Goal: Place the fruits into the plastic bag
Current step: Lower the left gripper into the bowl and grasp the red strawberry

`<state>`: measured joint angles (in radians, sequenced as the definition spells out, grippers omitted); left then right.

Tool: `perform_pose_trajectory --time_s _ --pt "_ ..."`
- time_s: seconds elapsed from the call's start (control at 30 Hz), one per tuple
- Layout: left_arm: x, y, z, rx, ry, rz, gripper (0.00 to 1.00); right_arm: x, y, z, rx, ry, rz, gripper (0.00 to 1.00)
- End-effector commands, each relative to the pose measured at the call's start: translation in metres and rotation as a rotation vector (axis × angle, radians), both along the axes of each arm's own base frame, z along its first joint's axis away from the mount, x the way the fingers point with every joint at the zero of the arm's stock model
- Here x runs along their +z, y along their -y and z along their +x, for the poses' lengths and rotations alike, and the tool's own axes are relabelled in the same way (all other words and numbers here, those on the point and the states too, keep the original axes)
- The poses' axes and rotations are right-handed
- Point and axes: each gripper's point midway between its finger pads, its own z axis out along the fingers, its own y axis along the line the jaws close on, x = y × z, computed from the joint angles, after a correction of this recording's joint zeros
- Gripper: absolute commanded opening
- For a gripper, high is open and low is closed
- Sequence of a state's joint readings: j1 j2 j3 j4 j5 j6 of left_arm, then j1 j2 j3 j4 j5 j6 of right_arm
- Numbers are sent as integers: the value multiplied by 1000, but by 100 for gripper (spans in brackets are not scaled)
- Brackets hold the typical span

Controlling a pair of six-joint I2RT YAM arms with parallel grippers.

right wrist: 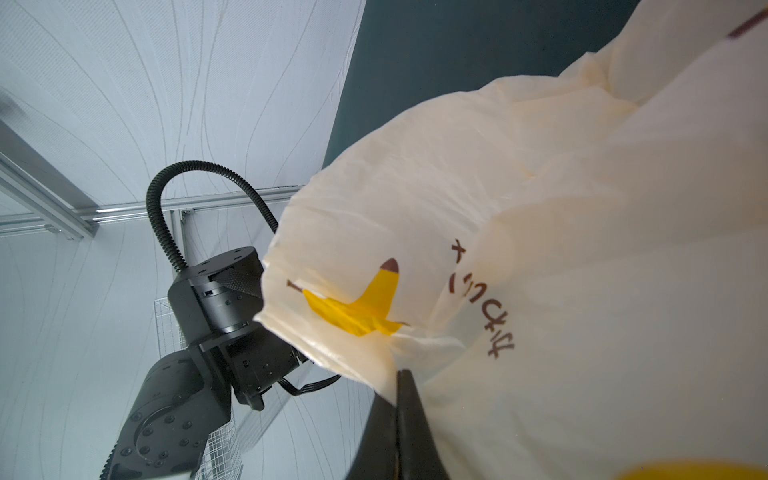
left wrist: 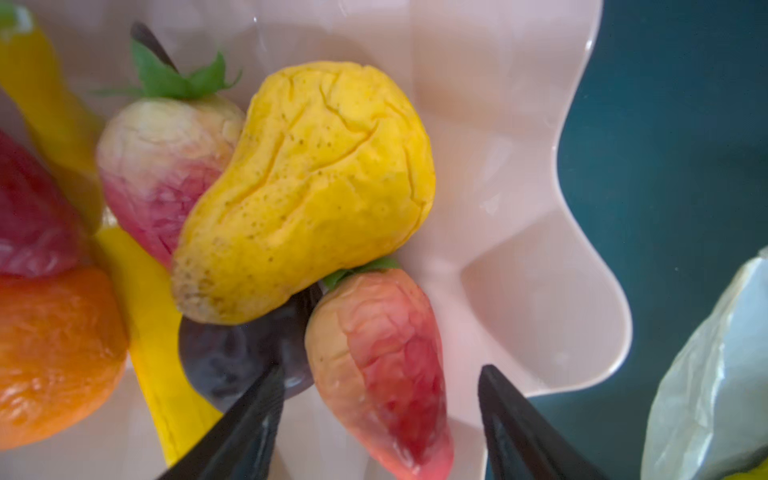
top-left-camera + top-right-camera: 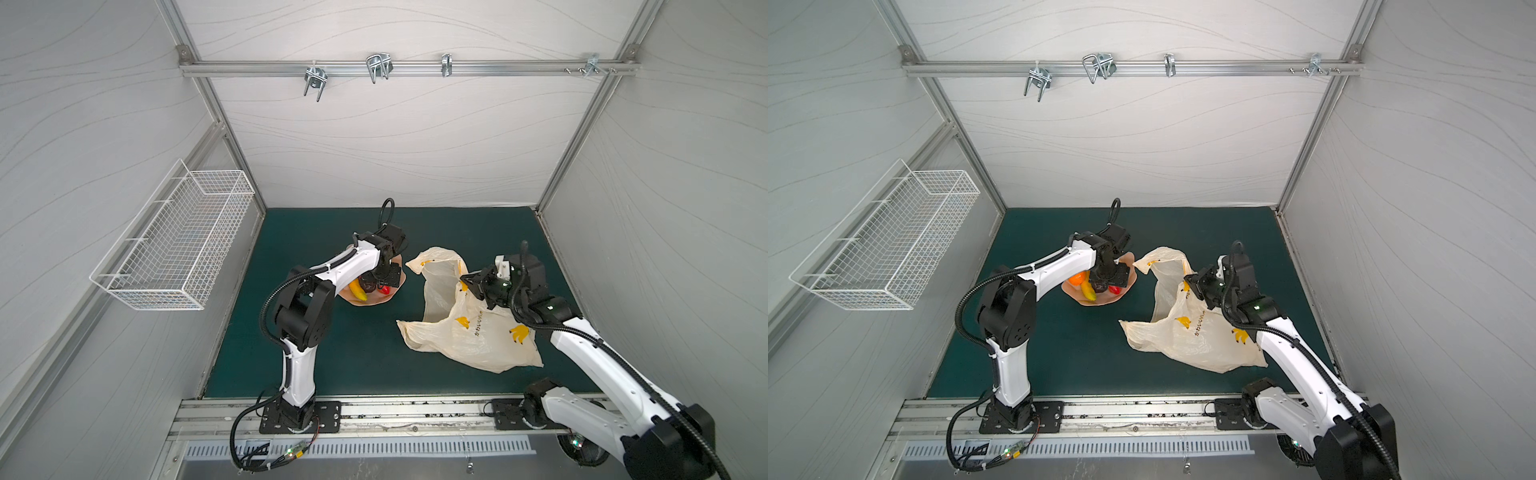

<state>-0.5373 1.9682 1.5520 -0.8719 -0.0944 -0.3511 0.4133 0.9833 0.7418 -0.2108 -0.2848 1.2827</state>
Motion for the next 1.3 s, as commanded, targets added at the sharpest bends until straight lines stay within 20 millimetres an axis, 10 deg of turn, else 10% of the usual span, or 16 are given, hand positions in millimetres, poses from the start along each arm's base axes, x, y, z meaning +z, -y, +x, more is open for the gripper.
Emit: perform_pose_trajectory --time_s 0.0,0.6,1.27 --pt "1 0 9 7 9 16 72 13 3 3 -15 35 7 0" --pt "18 -1 -7 3 10 -33 37 13 4 3 -21 31 -2 0" --pt "105 0 -32 -38 146 -197 31 14 6 1 -25 32 -3 0"
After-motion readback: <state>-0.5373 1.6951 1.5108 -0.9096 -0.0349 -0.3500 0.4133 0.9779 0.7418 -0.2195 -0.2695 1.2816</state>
